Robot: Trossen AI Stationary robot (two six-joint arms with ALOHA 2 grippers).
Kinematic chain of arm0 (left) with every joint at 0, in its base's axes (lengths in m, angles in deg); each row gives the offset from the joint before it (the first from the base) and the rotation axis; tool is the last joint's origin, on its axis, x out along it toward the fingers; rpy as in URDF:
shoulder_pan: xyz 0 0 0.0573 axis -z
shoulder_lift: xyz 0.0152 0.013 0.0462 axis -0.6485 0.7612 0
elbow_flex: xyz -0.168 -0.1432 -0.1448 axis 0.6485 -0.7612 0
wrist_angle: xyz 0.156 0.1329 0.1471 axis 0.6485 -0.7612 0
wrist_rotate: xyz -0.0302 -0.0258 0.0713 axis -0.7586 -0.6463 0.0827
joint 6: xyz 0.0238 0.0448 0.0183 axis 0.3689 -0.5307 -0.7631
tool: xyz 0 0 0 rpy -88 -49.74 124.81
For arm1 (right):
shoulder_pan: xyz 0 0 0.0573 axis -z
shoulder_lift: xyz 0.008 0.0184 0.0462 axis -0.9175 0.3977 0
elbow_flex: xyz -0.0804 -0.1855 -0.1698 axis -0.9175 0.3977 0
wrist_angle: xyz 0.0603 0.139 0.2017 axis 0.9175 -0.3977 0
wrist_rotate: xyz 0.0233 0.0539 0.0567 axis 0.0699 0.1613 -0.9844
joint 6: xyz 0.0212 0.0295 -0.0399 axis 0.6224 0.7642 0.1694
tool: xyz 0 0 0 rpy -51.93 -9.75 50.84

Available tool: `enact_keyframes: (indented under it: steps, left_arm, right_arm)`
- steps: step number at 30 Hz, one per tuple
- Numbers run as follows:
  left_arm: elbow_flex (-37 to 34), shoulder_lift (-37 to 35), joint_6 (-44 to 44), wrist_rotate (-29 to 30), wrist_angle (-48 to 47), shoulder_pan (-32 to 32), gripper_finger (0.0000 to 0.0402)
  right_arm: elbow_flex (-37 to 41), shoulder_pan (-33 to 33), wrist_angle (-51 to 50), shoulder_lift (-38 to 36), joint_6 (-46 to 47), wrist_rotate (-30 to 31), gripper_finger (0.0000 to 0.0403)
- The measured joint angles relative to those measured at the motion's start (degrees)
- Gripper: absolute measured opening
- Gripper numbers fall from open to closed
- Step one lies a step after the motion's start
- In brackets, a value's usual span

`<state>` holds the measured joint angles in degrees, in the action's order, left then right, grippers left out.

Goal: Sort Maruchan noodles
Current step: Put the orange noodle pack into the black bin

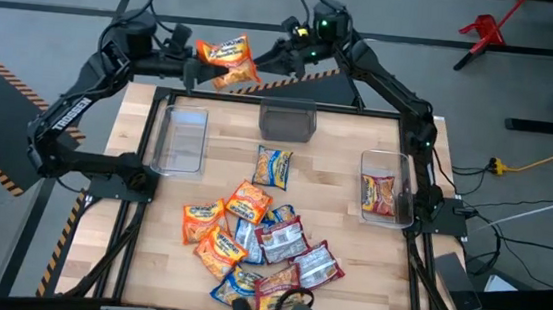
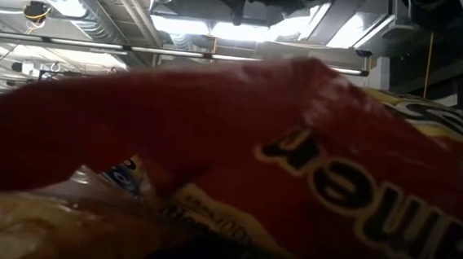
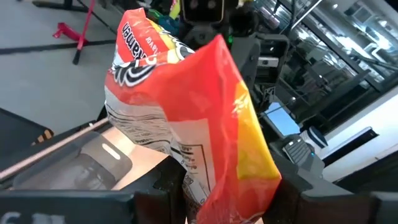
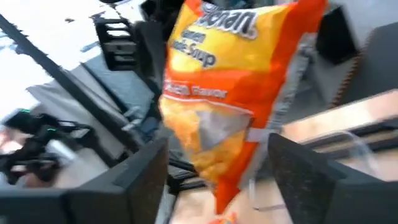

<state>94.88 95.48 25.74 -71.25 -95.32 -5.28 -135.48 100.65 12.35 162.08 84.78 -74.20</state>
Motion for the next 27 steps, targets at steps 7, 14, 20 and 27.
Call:
enact_keyframes:
  steps: [7, 14, 20, 27]
  left_arm:
    - [0.0, 0.5, -0.2, 0.1, 0.7, 0.5, 0.0141]
    - [0.0, 1.9, 0.1, 0.0, 3.8, 2.9, 0.0141]
    - [0.0, 1.2, 1.6, -1.1, 4.6, 3.8, 0.0141]
    - [0.0, 1.2, -0.2, -1.2, 4.8, 3.8, 0.0141]
  right_arm:
    - [0.0, -0.3, 5.5, 0.6, 2.7, 0.2, 0.0339]
    - [-0.1, -0.7, 5.1, 2.1, 1.0, -1.3, 0.0352]
    - [0.0, 1.9, 5.3, 2.5, 1.4, -2.2, 0.0353]
    - [0.0, 3.0, 7.4, 2.5, 4.1, -1.2, 0.0353]
